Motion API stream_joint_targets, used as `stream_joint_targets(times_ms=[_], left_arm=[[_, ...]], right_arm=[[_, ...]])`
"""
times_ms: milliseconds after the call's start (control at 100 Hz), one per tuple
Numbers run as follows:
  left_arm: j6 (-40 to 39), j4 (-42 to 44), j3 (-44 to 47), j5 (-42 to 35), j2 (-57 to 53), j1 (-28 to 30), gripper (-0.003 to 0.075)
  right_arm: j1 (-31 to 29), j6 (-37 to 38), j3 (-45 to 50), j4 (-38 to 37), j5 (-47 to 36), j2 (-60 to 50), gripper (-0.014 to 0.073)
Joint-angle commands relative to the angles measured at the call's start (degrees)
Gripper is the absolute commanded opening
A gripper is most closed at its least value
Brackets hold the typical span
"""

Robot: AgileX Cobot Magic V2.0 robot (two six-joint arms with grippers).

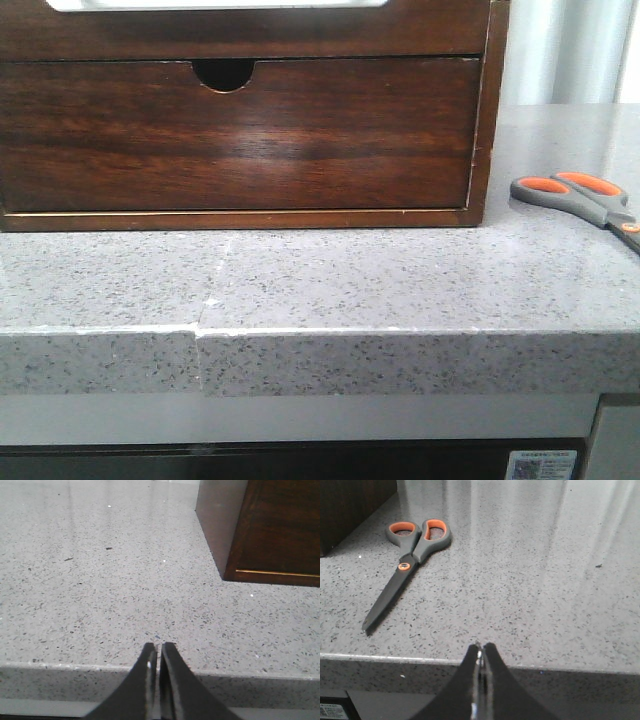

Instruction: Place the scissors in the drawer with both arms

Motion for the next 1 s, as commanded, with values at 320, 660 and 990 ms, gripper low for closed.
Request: stream_joint_targets(times_ms=[320, 660, 990], left_arm=[[0.00, -0.58, 1.18, -3.49, -1.69, -0.47, -0.0022], [0.00, 0.68, 1.18, -4.65, -1.69, -0.47, -0.0022], [0.00, 2.27, 1.18, -10.84, -1.69, -0.47, -0.0022]], right_arm=[[-0.02, -0.40, 1.68, 0.32, -0.68, -1.27, -0.0061], [-0.02, -0.40, 1.68, 0.32, -0.68, -1.27, -0.0061], [-0.02, -0.40, 1.68, 0.32, -2.12, -1.27, -0.0061]])
